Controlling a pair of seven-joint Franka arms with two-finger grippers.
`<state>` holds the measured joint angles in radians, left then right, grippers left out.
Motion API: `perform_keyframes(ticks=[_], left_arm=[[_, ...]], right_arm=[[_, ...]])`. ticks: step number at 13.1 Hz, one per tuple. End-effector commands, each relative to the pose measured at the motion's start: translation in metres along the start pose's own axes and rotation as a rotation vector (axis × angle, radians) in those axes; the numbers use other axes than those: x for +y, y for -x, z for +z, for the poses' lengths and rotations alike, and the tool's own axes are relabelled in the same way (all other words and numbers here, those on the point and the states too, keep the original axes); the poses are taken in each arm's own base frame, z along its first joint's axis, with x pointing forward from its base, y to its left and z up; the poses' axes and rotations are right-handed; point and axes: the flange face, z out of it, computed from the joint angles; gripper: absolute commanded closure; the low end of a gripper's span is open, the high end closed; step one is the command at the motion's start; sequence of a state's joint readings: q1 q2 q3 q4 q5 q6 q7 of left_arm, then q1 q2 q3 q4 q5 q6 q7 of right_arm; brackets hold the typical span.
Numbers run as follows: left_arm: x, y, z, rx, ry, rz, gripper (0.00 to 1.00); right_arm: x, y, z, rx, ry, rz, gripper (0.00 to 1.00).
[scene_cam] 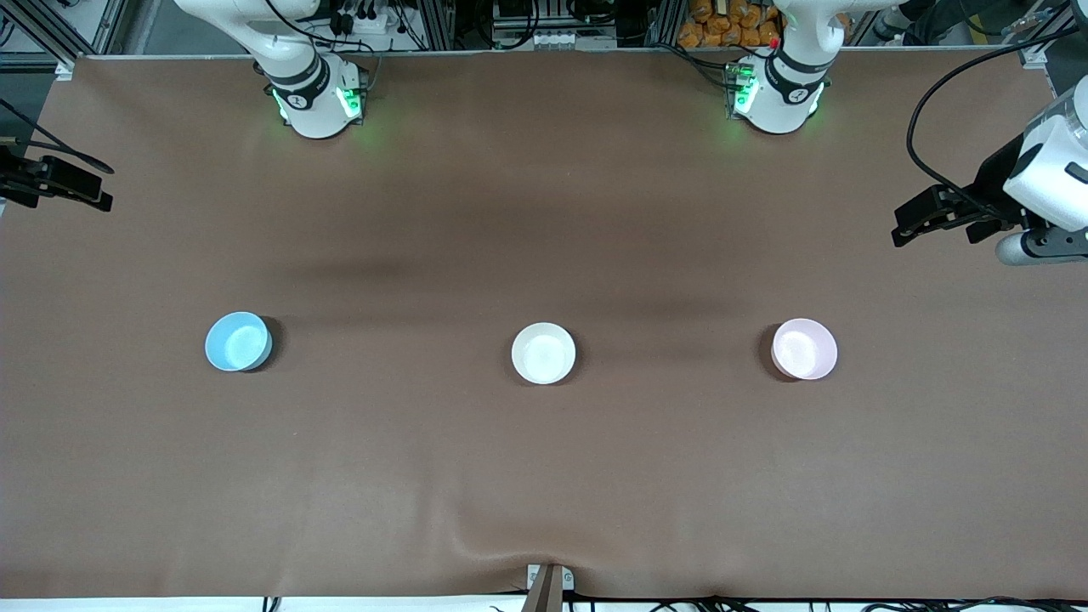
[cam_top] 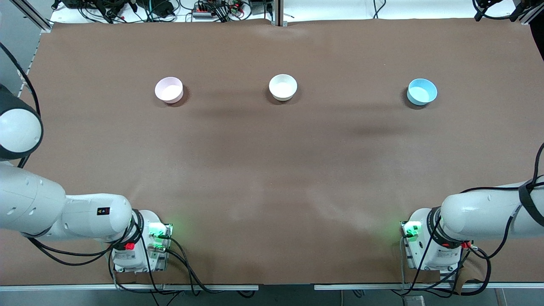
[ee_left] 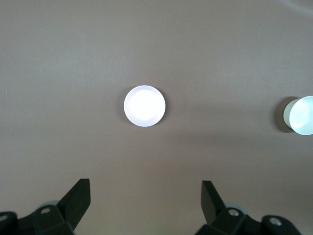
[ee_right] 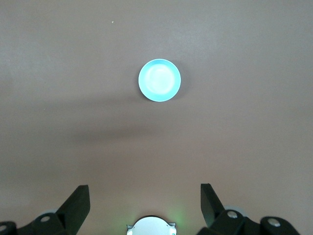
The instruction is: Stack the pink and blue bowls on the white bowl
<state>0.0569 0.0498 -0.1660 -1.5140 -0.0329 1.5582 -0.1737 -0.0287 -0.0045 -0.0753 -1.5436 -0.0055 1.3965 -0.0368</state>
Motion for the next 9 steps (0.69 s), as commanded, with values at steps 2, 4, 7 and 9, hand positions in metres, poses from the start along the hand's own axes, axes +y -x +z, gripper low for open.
perform_keyframes(ticks=[2, 4, 7, 9], left_arm=[[-0.006, -0.009, 0.019, -0.041, 0.006, 0.025, 0.0], [-0.01, -0.021, 0.039, -0.066, -0.017, 0.035, 0.0], [-0.016, -0.044, 0.078, -0.085, -0.046, 0.054, 0.0], [-0.034, -0.061, 0.11, -0.102, -0.035, 0.081, 0.0]], right_arm=[[-0.001, 0.002, -0.003, 0.006, 0.001, -0.01, 0.0], [-0.001, 0.0, -0.003, 0.012, 0.001, -0.01, 0.0], [-0.002, 0.0, -0.003, 0.012, 0.001, -0.012, 0.0], [-0.002, 0.0, -0.003, 0.012, 0.001, -0.01, 0.0]])
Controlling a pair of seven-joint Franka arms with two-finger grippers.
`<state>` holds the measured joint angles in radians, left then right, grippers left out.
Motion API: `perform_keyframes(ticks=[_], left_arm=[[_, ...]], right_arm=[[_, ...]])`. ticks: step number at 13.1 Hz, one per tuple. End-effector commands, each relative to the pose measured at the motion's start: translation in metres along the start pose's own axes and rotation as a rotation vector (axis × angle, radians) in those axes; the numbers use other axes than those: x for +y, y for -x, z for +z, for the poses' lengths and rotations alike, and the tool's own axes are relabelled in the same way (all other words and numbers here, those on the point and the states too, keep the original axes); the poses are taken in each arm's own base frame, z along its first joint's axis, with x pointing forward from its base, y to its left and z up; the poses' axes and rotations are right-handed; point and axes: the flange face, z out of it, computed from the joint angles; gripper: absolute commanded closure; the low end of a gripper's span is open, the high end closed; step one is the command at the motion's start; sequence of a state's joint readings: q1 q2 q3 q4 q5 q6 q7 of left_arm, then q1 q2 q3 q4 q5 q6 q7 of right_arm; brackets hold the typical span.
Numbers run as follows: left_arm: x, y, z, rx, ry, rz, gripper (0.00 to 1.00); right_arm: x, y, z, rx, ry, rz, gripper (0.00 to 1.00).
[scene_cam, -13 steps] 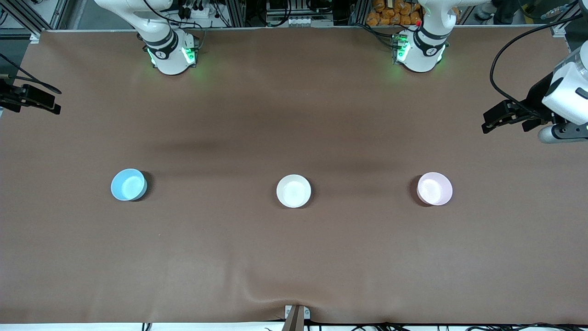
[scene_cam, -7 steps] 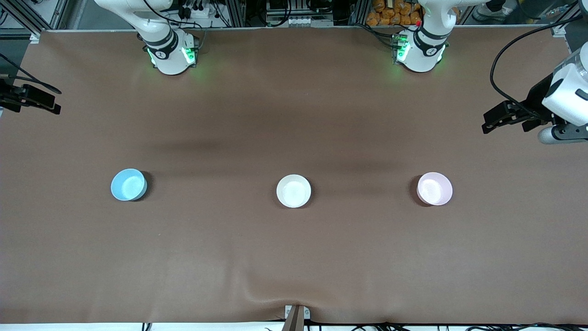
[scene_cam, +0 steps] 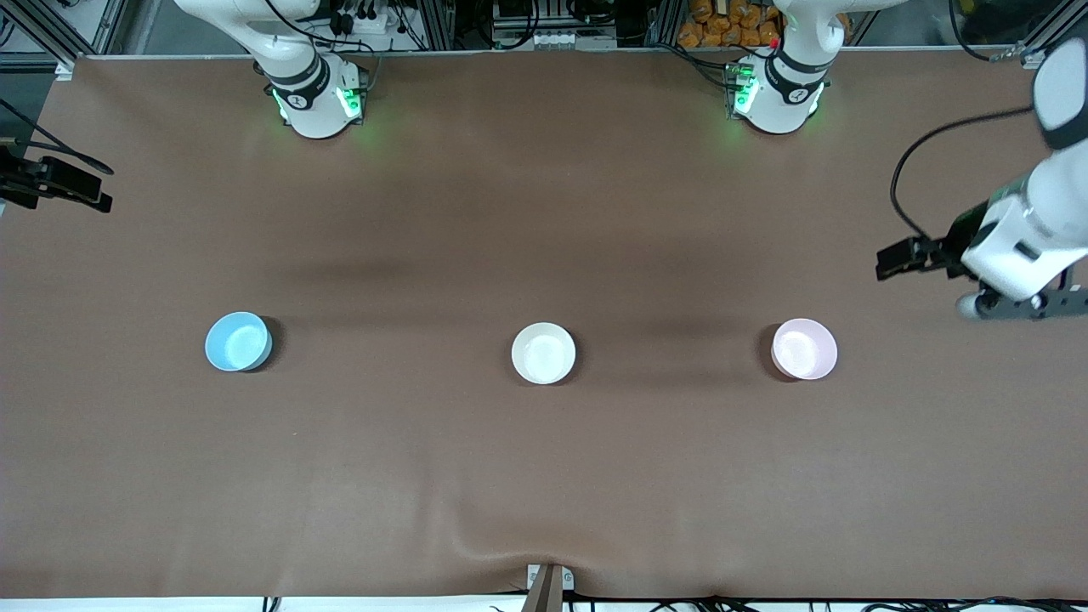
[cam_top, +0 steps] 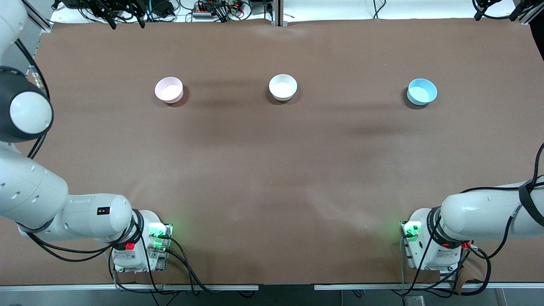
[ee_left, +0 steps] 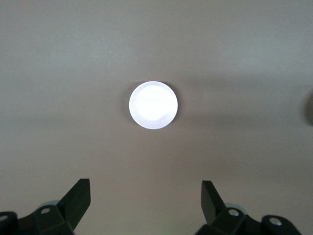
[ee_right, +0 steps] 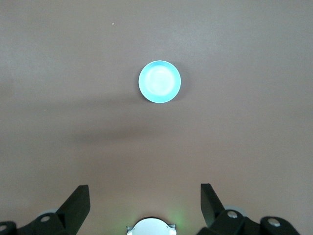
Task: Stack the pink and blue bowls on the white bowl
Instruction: 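Move the left gripper to the pink bowl and grasp its rim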
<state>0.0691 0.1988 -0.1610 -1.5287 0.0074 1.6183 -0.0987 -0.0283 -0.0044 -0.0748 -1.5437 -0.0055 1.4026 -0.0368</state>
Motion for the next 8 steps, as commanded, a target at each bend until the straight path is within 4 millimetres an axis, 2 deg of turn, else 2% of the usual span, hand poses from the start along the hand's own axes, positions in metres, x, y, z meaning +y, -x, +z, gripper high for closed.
perform_keyframes(ticks=[1, 4, 6, 8], left_arm=[[-0.022, -0.025, 0.037, -0.007, -0.002, 0.027, 0.0], [-0.022, -0.043, 0.099, -0.009, 0.007, 0.031, 0.0], [-0.015, -0.044, 0.141, 0.027, 0.011, 0.042, 0.0], [-0.009, -0.049, 0.174, 0.032, 0.012, 0.055, 0.0]], right_arm=[[-0.002, 0.001, -0.002, 0.006, 0.001, -0.008, 0.0], [0.001, -0.002, 0.003, -0.005, 0.002, -0.006, 0.0], [0.0, -0.004, 0.006, -0.011, 0.002, -0.005, 0.0], [0.0, -0.005, 0.008, -0.014, 0.003, -0.003, 0.0]])
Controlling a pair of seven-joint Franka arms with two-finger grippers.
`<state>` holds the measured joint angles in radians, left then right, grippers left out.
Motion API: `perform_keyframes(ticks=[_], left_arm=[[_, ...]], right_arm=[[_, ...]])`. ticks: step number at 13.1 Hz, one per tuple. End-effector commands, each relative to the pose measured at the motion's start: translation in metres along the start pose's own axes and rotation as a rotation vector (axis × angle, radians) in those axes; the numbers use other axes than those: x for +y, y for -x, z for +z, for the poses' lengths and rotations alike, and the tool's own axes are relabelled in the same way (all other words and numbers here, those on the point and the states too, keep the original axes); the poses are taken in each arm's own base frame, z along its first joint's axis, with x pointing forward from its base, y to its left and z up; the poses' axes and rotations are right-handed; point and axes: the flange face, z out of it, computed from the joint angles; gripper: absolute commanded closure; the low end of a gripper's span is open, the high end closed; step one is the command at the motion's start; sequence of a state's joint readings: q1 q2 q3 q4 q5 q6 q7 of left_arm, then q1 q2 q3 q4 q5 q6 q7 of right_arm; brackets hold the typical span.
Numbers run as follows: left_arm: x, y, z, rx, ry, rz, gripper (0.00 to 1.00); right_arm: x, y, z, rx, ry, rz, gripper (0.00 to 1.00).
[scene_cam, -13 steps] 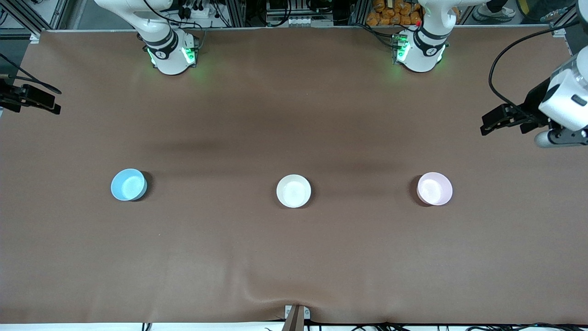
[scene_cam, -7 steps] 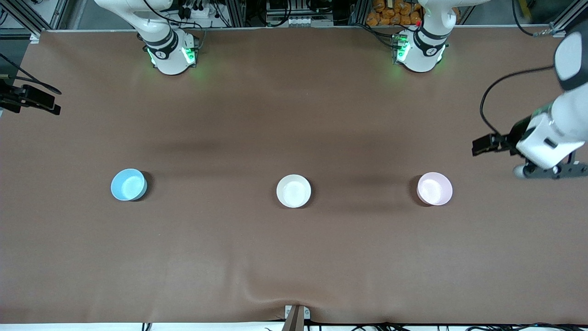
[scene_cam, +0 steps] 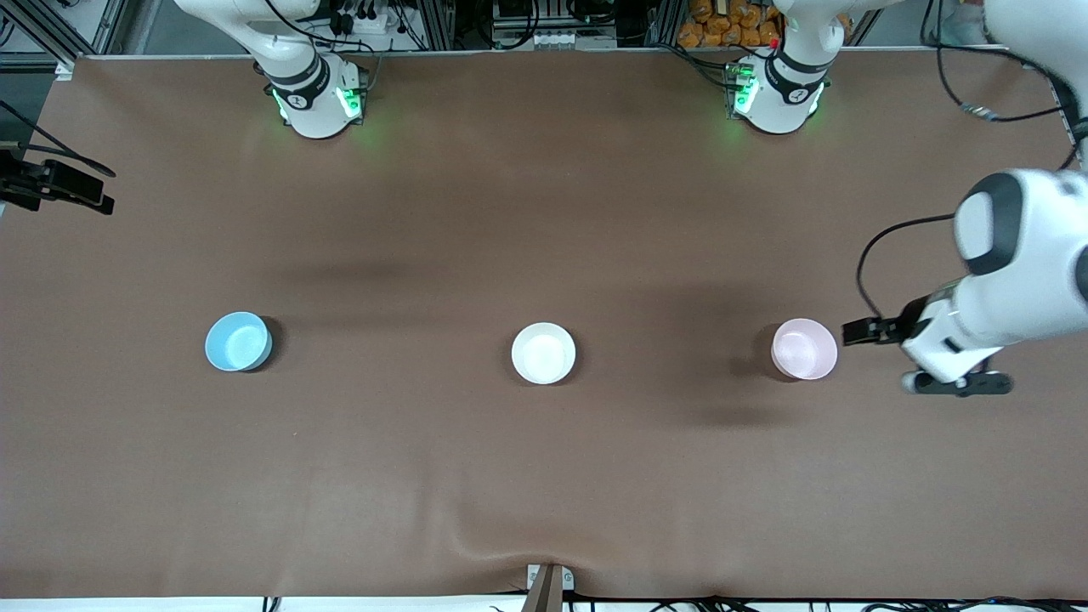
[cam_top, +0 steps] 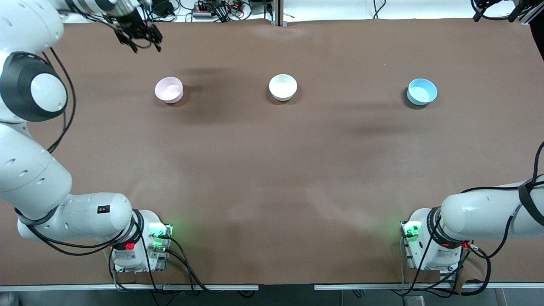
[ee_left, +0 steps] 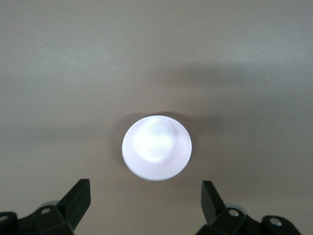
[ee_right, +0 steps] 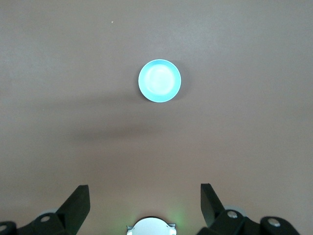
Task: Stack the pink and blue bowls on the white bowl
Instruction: 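Move the left gripper to the pink bowl and grasp its rim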
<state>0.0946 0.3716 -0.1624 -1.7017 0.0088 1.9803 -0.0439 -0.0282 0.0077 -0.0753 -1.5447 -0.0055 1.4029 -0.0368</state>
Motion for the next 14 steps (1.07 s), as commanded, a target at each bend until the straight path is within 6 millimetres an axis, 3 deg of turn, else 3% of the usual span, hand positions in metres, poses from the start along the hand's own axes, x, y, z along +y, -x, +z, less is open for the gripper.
perform_keyframes(ticks=[1, 4, 8, 10, 14], left_arm=[[0.002, 0.0, 0.032, 0.012, -0.031, 0.033, 0.0], [-0.014, -0.007, 0.081, -0.008, -0.066, 0.046, 0.0], [-0.021, -0.002, 0.123, -0.006, -0.061, 0.048, 0.0], [-0.047, -0.003, 0.132, -0.002, -0.085, 0.08, 0.01], [-0.067, 0.003, 0.152, 0.005, -0.073, 0.104, 0.26]], right_arm=[[0.0, -0.001, 0.001, -0.001, 0.002, -0.003, 0.0], [-0.003, -0.002, 0.0, 0.008, 0.003, -0.002, 0.0], [-0.006, -0.003, 0.0, 0.017, 0.005, -0.008, 0.0], [-0.007, -0.006, 0.004, 0.01, 0.005, -0.009, 0.0], [-0.007, -0.008, 0.005, 0.01, 0.006, -0.009, 0.0]])
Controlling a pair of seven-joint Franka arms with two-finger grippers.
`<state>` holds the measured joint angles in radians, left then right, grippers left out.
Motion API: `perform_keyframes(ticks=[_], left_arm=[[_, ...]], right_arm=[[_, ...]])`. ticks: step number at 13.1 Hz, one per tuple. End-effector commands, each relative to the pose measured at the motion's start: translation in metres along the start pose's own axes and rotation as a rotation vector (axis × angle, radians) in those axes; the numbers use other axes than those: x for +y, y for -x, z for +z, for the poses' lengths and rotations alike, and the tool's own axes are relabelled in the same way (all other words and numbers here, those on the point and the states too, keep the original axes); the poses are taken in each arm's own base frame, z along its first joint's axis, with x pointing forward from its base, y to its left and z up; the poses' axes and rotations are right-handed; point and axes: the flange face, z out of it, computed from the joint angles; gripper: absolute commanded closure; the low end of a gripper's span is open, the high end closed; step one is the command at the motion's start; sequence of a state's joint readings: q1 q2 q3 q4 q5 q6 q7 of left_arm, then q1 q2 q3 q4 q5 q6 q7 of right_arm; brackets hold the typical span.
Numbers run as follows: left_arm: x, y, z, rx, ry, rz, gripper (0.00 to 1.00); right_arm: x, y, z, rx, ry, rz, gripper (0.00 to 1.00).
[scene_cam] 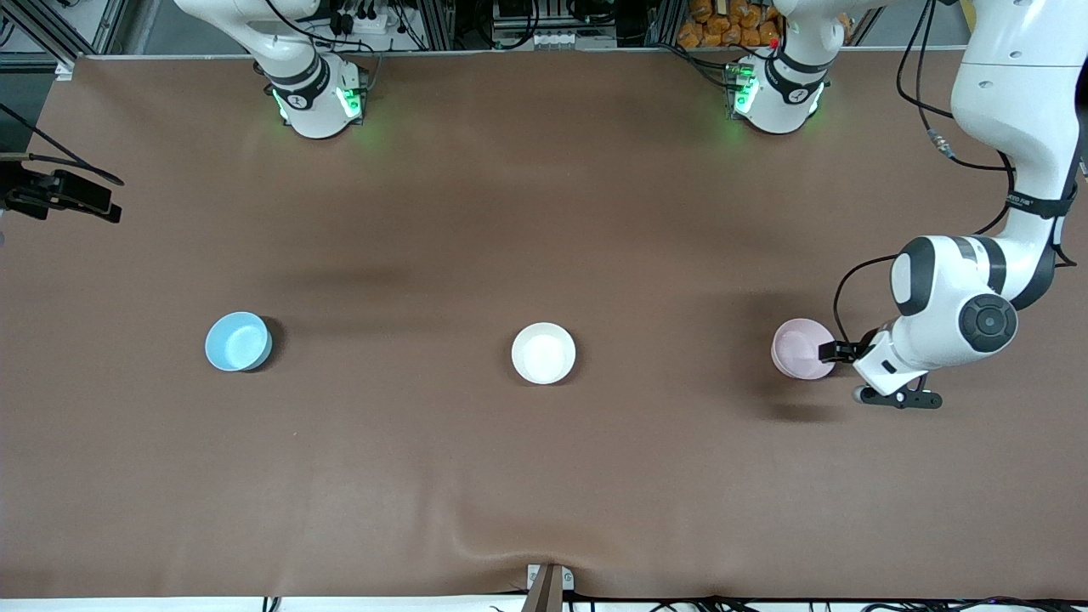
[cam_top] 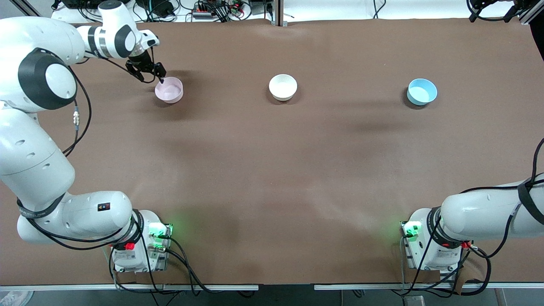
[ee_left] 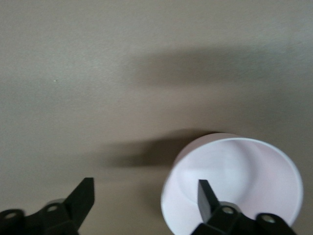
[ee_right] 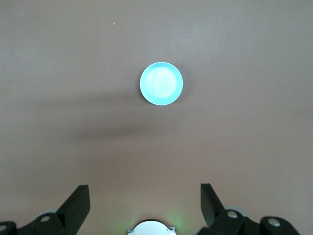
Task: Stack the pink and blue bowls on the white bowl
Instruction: 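Move the left gripper to the pink bowl and grasp its rim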
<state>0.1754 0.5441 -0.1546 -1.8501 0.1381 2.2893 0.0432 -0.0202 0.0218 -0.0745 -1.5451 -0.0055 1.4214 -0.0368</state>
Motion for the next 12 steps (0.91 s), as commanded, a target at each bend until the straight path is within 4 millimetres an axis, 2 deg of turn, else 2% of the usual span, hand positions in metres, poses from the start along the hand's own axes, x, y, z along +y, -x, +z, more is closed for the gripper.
perform_keyframes(ticks=[1, 5, 6, 8, 9, 12], left_arm=[[-0.001, 0.003, 0.005, 0.014, -0.008, 0.03, 0.28], [0.005, 0.002, 0.011, 0.009, 0.0, 0.034, 0.34], [0.008, 0.001, 0.011, 0.011, 0.002, 0.036, 0.44], [0.01, 0.0, 0.01, 0.011, 0.003, 0.03, 0.88], [0.01, 0.0, 0.009, 0.012, 0.003, 0.027, 0.96], [0.015, -0.001, 0.007, 0.014, 0.005, 0.013, 1.0]], right_arm=[[-0.002, -0.001, 0.0, 0.004, 0.003, -0.001, 0.0], [-0.004, -0.004, 0.004, -0.005, 0.004, -0.004, 0.0], [-0.003, -0.004, 0.005, -0.006, 0.004, -0.004, 0.0], [-0.002, -0.007, 0.012, -0.022, 0.004, -0.002, 0.0], [-0.002, -0.007, 0.012, -0.022, 0.004, -0.002, 0.0], [-0.002, -0.009, 0.013, -0.02, 0.004, -0.002, 0.0]])
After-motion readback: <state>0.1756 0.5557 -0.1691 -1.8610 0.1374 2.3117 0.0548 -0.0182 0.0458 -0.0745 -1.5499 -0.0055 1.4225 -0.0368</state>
